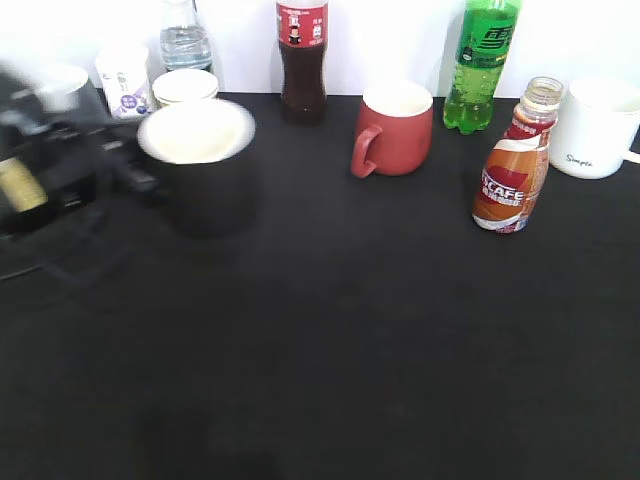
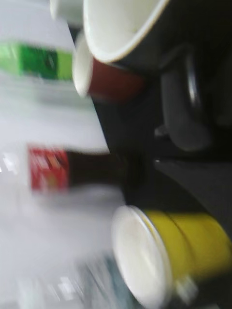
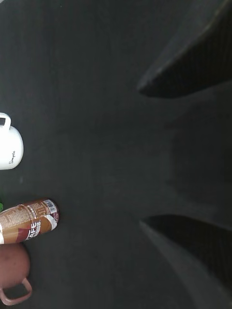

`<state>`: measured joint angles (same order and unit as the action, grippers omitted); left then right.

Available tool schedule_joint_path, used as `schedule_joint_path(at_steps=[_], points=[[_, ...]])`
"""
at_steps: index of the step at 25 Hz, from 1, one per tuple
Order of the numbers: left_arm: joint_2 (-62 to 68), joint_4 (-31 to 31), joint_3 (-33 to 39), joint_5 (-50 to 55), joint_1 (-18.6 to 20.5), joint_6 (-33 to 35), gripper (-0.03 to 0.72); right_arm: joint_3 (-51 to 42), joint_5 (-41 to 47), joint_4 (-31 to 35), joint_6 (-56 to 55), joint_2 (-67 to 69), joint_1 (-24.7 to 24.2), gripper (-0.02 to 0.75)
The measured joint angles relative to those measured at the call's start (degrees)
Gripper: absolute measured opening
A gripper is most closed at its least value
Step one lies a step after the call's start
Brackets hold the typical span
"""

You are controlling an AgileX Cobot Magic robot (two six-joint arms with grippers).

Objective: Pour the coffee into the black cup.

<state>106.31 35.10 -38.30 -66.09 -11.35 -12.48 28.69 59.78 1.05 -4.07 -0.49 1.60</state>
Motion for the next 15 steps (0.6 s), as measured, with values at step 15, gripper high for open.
schedule_joint_path(at_steps=[15], points=[[2.5,-2.0,-1.6,1.0,-5.0,-2.1,0.062,-10.6,-72.6,15.6,18.7,38.0,0.0,0.588]])
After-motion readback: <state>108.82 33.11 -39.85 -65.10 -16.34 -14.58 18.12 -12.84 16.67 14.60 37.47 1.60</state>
